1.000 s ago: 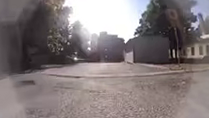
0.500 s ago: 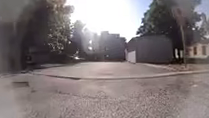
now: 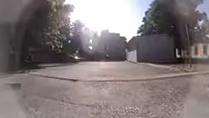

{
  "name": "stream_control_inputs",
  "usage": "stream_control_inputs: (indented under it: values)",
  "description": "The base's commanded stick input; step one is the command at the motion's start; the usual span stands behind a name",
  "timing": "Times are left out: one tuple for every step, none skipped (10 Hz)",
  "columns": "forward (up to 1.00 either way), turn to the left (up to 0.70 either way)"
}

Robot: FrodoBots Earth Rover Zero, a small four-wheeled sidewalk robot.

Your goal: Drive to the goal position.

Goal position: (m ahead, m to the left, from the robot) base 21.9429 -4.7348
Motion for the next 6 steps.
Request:
stream_control_inputs:
  values:
    - [0.70,0.04]
    - [0.70,0.09]
    - [0.70,0.08]
    - [0.70,0.02]
    - [0.70,0.00]
    - [0.70,0.00]
